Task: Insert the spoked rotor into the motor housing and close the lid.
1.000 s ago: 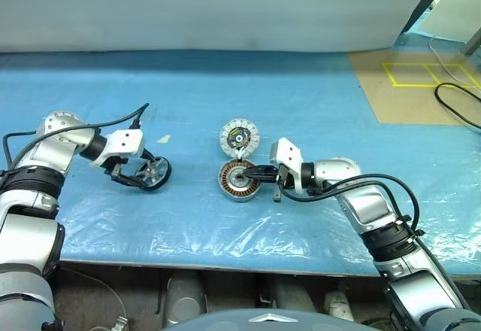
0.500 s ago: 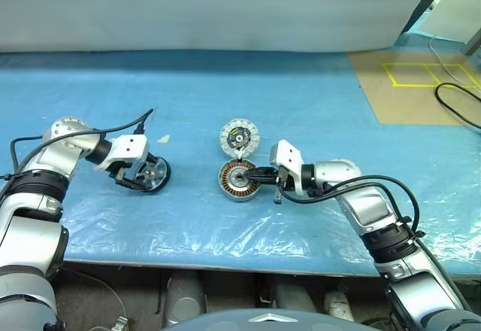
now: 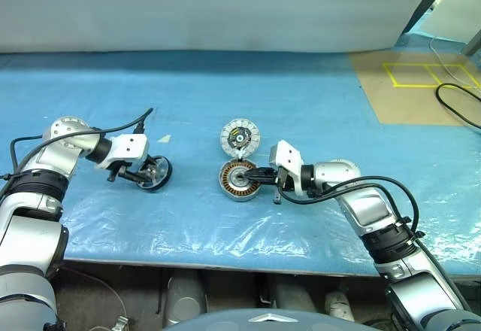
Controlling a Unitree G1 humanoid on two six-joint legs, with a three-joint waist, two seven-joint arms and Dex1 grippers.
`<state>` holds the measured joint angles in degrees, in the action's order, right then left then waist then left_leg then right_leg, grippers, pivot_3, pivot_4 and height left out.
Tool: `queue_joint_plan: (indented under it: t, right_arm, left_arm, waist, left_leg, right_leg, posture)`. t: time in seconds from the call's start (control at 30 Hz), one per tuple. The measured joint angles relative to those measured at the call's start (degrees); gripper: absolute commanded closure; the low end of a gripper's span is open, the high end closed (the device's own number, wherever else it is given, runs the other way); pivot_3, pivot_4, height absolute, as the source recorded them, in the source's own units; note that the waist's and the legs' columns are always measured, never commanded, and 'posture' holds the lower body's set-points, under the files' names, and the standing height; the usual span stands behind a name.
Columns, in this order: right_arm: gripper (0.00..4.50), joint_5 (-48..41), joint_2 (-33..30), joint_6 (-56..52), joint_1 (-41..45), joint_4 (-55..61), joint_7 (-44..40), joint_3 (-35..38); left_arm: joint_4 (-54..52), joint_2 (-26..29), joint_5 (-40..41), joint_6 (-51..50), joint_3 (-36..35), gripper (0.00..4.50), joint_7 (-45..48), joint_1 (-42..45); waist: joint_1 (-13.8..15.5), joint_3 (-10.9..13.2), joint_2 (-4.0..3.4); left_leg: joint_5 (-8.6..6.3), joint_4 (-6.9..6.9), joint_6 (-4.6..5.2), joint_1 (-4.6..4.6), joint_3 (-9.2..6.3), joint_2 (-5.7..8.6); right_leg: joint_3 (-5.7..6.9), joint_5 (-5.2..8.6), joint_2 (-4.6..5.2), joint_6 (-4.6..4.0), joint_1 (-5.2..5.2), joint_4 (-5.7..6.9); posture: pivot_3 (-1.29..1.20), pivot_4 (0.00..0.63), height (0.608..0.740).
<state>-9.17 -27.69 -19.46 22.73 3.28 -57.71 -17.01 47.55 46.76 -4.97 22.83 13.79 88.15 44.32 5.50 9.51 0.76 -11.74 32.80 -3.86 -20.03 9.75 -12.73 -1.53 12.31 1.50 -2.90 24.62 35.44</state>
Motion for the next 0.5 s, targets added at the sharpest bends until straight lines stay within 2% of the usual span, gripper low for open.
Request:
queue_joint_plan:
  t: [0.3, 0.5]
  right_arm:
    - [4.5, -0.37, -0.4, 0.01, -0.01, -0.02, -0.72, 0.33]
    - [4.5, -4.14, -2.09, -1.27, 0.01, 0.11, -2.11, 4.56]
  left_arm:
    - [-3.16, -1.77, 5.16, 0.57, -1.57, 2.33, 1.93, -2.82]
    - [-12.91, -1.48, 11.55, -4.62, -5.05, 2.33, 2.57, -4.15]
  waist:
    - [0.07, 0.02, 0.04]
    - [0.05, 0.07, 0.11]
  left_leg:
    - [0.0, -0.01, 0.0, -0.07, 0.0, -0.01]
    - [0.0, -0.01, 0.0, -0.11, 0.01, -0.01]
  right_leg:
    - [0.02, 0.0, 0.0, 0.0, 0.02, -0.03]
    - [0.02, 0.0, 0.0, -0.01, 0.08, -0.02]
  posture:
    - [0.0, 0.15, 0.74]
    - [0.0, 0.15, 0.74]
